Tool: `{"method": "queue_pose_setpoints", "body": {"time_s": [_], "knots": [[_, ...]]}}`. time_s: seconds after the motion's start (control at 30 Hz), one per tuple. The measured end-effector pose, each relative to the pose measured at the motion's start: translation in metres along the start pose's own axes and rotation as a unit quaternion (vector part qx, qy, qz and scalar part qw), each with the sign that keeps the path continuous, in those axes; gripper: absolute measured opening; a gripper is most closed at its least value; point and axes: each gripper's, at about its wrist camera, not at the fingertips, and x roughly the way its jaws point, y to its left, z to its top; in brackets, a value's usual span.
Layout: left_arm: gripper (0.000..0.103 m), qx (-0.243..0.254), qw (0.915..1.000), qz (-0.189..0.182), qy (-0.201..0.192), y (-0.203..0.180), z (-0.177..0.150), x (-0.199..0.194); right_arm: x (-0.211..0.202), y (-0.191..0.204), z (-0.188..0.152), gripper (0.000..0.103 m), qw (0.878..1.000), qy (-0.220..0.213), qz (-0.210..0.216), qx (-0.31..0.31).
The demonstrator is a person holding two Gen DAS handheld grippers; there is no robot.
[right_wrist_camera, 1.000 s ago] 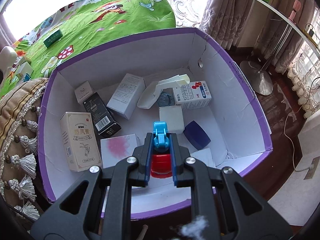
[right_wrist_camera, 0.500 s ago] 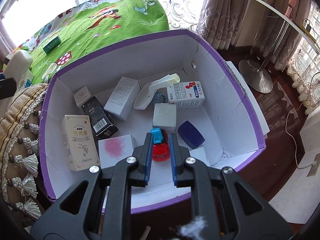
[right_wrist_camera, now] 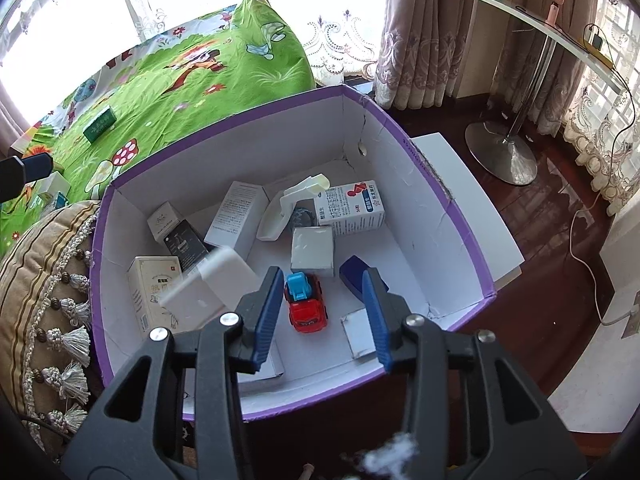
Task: Organize rigid objects
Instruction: 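Open both grippers to drop the holder and toy car into the storage box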
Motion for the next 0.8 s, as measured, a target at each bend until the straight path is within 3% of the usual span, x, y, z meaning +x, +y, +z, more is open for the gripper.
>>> {"method": "queue_pose_setpoints", "body": {"time_s": [0.17,0.23,0.3,0.47,0.8], "knots": [[0.075,0.009,0.996,0.053,-0.071,0.002,-0.003,-0.032,-0.002,0.002,0.002,0.048,1.0,0.0,-0.001,-0.003],[0.076,0.042,0.991,0.053,-0.115,-0.001,-0.008,-0.047,-0.004,0.002,0.003,0.049,1.0,-0.003,-0.002,-0.002],[0.077,0.075,0.9859,0.067,-0.134,-0.004,-0.012,-0.057,-0.007,0.002,0.004,0.05,1.0,-0.005,-0.004,-0.002],[0.077,0.063,0.9869,0.05,-0.14,0.013,-0.016,-0.074,-0.013,0.008,0.009,0.052,1.0,-0.011,-0.003,-0.01],[0.077,0.025,0.9894,0.064,-0.127,0.046,-0.038,-0.092,-0.024,0.046,0.02,0.052,0.998,-0.026,0.014,-0.046]]}}
